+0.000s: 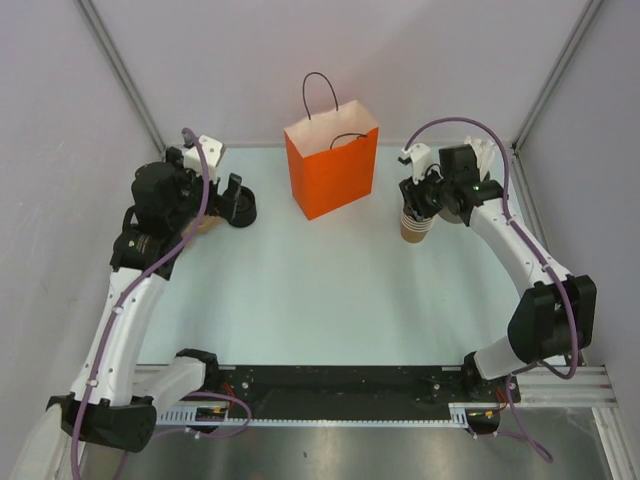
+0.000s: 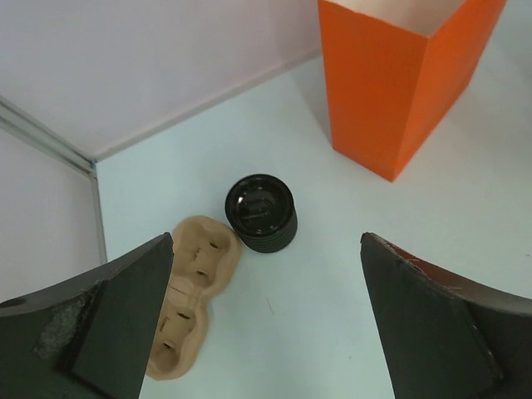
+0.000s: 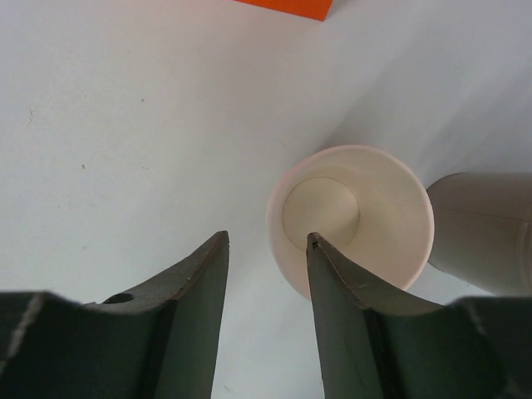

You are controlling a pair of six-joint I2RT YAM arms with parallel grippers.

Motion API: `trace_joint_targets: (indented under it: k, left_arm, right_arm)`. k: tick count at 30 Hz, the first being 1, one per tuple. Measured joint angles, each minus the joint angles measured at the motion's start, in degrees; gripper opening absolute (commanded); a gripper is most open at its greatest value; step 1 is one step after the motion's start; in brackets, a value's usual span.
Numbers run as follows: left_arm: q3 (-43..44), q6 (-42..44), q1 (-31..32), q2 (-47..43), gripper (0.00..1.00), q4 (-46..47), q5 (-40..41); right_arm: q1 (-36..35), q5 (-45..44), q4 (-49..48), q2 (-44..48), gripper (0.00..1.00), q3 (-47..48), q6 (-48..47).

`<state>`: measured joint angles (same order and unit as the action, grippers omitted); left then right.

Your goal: Pack the takeout coffee

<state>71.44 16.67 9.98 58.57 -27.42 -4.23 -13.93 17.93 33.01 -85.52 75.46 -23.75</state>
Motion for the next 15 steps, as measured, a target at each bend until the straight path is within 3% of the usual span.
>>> trace_joint_targets:
  k: [15]
  left_arm:
    - [-2.82,-2.12,-1.79,-0.87,0.99,-1.4,-3.98]
  right_arm:
    - [-0.61,-1.95,-0.87,-3.02,0.33,-0.66,1.25]
